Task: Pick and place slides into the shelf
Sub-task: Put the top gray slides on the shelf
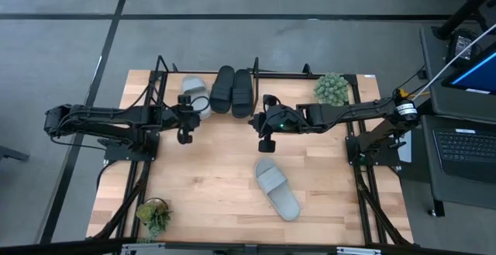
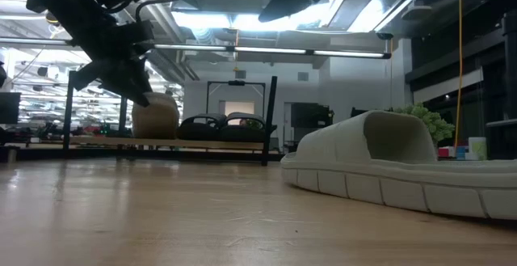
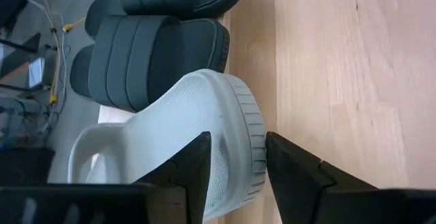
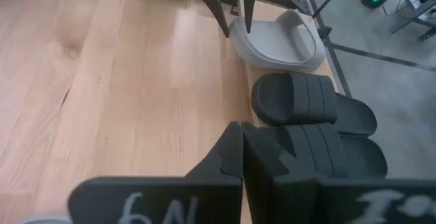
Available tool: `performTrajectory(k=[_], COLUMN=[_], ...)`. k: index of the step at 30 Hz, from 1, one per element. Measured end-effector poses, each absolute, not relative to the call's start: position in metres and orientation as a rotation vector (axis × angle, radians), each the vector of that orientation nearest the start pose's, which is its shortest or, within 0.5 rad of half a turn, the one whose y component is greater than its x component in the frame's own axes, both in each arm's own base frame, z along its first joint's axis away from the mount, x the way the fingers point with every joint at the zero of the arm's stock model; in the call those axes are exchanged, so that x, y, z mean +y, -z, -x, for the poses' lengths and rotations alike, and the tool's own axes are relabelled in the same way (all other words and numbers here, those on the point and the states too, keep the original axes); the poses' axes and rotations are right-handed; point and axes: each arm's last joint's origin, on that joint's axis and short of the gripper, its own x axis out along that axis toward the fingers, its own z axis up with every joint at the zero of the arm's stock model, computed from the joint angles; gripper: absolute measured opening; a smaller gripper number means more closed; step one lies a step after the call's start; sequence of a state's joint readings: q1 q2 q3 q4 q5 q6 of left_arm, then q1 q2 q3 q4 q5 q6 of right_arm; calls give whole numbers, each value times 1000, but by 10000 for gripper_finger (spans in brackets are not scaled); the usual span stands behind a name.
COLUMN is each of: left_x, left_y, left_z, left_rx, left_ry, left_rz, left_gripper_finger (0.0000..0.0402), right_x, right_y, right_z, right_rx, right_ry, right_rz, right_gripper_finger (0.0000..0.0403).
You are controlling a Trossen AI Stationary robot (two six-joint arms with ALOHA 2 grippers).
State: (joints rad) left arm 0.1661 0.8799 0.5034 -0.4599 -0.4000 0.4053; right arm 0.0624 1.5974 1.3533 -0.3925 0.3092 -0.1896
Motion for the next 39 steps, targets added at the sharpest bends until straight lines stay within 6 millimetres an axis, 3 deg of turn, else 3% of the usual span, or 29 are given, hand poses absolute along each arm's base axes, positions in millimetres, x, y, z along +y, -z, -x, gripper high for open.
performTrajectory(k=[23,27,34,39], left_x=[38,39,43,40], left_y=[-205,-206,-226,-236], left_z=[-162,-162,-166,-170], left_rx=[879,864,801,764], left_ry=[-400,-478,-599,-498], left_rz=[-329,-328,-314,-269], left_gripper_finger=[132,132,132,132], right_x=[14,14,14,14], right_y=[-309,-309,-309,-309], right_z=[-356,-356,-356,-355], right_rx=[650,650,650,655], right_ry=[186,186,185,185], right_rz=[275,274,275,276], right_gripper_finger=[0,0,0,0])
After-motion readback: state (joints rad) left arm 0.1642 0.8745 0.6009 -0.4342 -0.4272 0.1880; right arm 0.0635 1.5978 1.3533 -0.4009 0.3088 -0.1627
